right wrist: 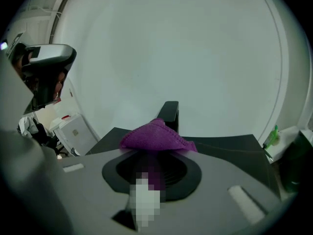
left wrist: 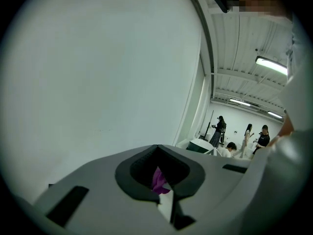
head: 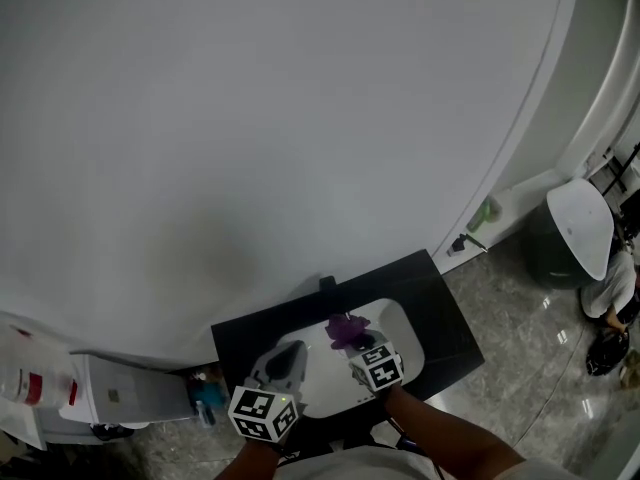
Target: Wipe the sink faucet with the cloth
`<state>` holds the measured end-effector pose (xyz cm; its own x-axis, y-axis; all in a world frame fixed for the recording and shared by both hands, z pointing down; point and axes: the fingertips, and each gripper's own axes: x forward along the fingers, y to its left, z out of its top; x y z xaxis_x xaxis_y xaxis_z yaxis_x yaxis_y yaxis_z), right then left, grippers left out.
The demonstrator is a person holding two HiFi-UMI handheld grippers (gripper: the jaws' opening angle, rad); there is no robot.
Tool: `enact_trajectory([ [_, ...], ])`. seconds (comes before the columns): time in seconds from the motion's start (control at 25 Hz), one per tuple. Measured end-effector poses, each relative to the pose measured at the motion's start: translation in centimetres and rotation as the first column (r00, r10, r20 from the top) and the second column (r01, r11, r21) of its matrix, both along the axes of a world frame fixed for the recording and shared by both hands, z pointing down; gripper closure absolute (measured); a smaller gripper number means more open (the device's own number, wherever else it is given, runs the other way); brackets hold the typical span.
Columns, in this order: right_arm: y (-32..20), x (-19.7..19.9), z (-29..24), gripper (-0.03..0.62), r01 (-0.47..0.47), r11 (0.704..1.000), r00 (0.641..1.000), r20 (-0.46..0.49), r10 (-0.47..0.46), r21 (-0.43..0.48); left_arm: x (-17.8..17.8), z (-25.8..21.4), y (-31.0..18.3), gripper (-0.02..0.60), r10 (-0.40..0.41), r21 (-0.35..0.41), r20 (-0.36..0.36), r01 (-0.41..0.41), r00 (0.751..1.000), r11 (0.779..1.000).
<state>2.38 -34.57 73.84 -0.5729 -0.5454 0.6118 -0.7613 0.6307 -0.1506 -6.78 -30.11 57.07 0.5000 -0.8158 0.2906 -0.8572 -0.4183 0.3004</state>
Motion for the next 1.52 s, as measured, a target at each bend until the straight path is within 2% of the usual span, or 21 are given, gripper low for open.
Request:
enact_trajectory([
  [0.08, -1.1, -0.1, -1.9, 0.525, -0.020, 0.999, 1.000, 0.021, 0.019, 0.048, 0.0, -0.2, 0.2, 0.577, 0.002, 0.003, 0.004, -0.002, 1.000, 1.000],
  [0.2, -5.6, -1.2, -4.5, 0.524, -0.035, 0.992, 0.999, 0.043, 0.030, 0.121, -0.1, -0.7, 0.5, 0.577, -0.005, 0.010, 0.008, 0.005, 1.000, 1.000],
  [0.32, -7.8, -1.8, -3.4, 0.523, -0.041, 0.996, 0.999, 0.037, 0.038, 0.084, -0.5, -0.8, 0.6, 0.577, -0.016, 0.011, 0.014, 0.016, 1.000, 1.000],
  [0.44, -5.3, -1.2, -1.3, 0.525, -0.038, 0.996, 0.999, 0.030, 0.036, 0.074, -1.0, -0.3, 0.9, 0.577, -0.023, 0.006, 0.017, 0.023, 1.000, 1.000],
  [0.6, -0.6, -0.1, 3.2, 0.523, -0.034, 0.999, 0.999, -0.001, 0.034, -0.001, -1.6, 0.6, 1.3, 0.577, -0.029, -0.011, 0.020, 0.030, 0.999, 0.999],
  [0.76, -1.7, -0.6, 1.4, 0.523, -0.044, 0.998, 0.999, 0.011, 0.043, 0.055, -1.5, 0.8, 1.7, 0.577, -0.021, -0.019, 0.021, 0.021, 1.000, 1.000],
  [0.96, -5.0, -0.8, 3.0, 0.523, -0.061, 0.998, 0.998, -0.002, 0.061, -0.005, -0.8, 0.7, 1.9, 0.577, -0.004, -0.019, 0.026, 0.005, 1.000, 1.000],
  [1.24, 2.0, 0.9, 4.2, 0.523, -0.049, 0.996, 0.999, 0.004, 0.049, -0.069, -0.7, 0.0, 1.9, 0.577, 0.009, -0.002, 0.014, -0.009, 1.000, 1.000],
  [1.36, 3.8, 2.0, 0.7, 0.523, -0.049, 0.999, 0.998, 0.047, 0.049, -0.013, -0.3, -1.3, 1.9, 0.577, 0.020, 0.028, 0.008, -0.020, 1.000, 0.999],
  [1.52, 4.1, 2.4, -8.1, 0.523, -0.048, 0.990, 0.990, 0.137, 0.030, 0.131, -0.4, -3.3, 1.5, 0.577, 0.023, 0.067, -0.001, -0.023, 1.000, 0.998],
])
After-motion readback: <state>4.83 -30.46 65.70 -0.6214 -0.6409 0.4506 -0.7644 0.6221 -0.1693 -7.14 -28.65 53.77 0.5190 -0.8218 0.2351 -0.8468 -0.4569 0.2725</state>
